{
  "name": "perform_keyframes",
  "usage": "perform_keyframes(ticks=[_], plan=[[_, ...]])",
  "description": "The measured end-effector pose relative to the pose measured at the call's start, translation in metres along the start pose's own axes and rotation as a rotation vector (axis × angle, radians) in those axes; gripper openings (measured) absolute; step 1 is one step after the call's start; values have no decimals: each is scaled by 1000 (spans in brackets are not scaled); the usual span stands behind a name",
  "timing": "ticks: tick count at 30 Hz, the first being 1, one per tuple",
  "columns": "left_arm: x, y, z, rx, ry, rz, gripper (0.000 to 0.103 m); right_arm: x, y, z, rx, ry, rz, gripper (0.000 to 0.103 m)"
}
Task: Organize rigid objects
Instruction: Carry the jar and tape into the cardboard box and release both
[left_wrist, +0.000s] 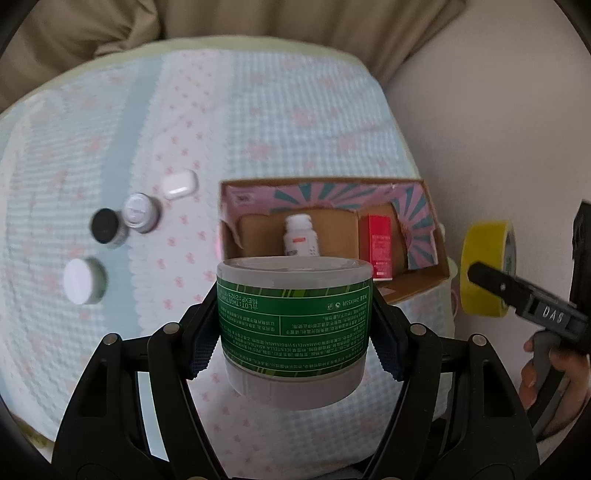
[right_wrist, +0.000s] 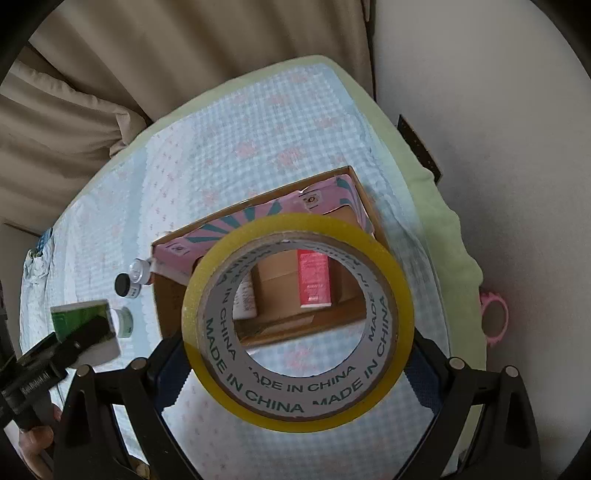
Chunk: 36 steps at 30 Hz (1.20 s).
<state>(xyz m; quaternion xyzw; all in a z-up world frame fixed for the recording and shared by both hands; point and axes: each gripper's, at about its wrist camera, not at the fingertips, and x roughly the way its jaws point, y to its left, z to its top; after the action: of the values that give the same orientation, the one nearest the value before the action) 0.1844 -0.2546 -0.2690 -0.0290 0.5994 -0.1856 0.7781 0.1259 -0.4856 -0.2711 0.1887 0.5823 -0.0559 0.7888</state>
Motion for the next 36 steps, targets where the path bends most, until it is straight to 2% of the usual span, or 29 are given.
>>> perform_keyframes(ticks=[13, 23, 24, 26, 27, 31, 36], plan=[[117, -8, 26, 55, 162, 54, 68, 102, -17, 36, -16, 143, 8, 97], [148, -7, 39, 114, 215, 109, 68, 142, -8, 49, -34, 208, 49, 98], [150, -8, 40, 114, 228, 107, 71, 143, -8, 49, -29, 203, 38, 98], [150, -10, 42, 116, 235, 86, 98, 142, -11, 48, -12, 169, 10, 100], [147, -12, 43, 122, 226, 81, 103, 141, -13, 48, -2, 158, 6, 103], [136, -20, 41, 164, 215, 81, 103, 127, -22, 51, 38, 119, 31, 103], [124, -19, 37, 157, 207, 73, 103, 115, -24, 50, 17, 109, 0, 103]])
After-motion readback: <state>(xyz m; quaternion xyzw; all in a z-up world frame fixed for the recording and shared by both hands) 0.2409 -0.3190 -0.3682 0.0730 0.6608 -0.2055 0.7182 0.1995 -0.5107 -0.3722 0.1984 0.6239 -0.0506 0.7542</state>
